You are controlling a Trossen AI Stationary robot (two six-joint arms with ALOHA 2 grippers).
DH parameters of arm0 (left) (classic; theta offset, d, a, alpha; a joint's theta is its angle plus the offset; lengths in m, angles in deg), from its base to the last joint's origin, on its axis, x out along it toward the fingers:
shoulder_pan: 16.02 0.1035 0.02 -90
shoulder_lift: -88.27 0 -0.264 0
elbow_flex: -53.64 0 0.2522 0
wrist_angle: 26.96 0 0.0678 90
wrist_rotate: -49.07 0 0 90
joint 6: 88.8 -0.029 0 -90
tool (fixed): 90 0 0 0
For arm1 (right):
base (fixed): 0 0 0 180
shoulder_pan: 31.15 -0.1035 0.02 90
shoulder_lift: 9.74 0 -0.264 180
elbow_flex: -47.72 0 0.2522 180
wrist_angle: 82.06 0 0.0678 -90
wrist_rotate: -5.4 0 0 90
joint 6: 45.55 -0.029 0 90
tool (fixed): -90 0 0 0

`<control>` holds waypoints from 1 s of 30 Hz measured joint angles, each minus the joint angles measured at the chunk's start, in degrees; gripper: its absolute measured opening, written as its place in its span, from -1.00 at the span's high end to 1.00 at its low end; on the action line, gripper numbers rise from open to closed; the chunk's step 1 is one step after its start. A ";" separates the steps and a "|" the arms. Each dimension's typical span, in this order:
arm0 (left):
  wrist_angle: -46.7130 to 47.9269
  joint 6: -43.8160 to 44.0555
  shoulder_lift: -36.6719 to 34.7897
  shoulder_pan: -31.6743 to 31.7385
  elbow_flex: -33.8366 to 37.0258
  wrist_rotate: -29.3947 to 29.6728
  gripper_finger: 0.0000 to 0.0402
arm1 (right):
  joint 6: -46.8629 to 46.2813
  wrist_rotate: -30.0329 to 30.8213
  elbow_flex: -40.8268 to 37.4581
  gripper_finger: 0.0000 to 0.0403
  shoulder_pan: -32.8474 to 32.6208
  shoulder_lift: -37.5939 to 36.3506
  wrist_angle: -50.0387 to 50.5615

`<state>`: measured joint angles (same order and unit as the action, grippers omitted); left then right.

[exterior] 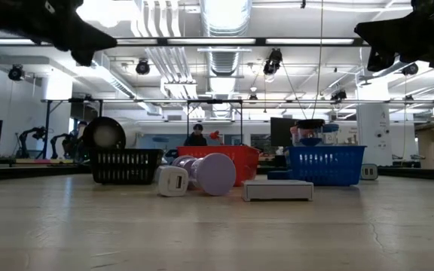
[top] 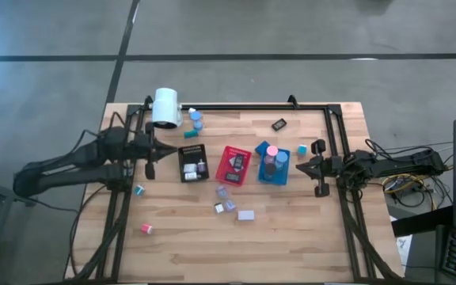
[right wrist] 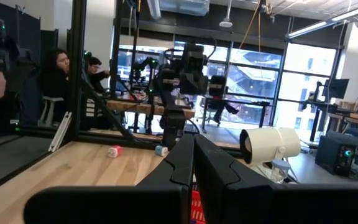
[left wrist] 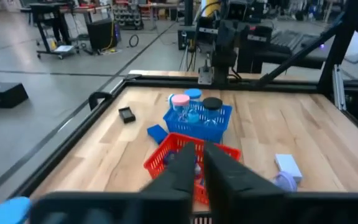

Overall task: Pick & Place Office items
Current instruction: Put the blue hourglass into the blue bin

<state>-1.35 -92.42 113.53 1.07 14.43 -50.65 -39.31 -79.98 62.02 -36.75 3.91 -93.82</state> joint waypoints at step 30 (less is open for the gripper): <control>-28.08 9.90 -6.68 0.10 25.09 1.34 0.98 | 0.44 0.04 0.02 0.96 0.03 0.35 0.55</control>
<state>-29.43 -82.52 106.86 1.17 39.52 -49.31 -38.88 -79.94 62.04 -36.72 4.26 -93.27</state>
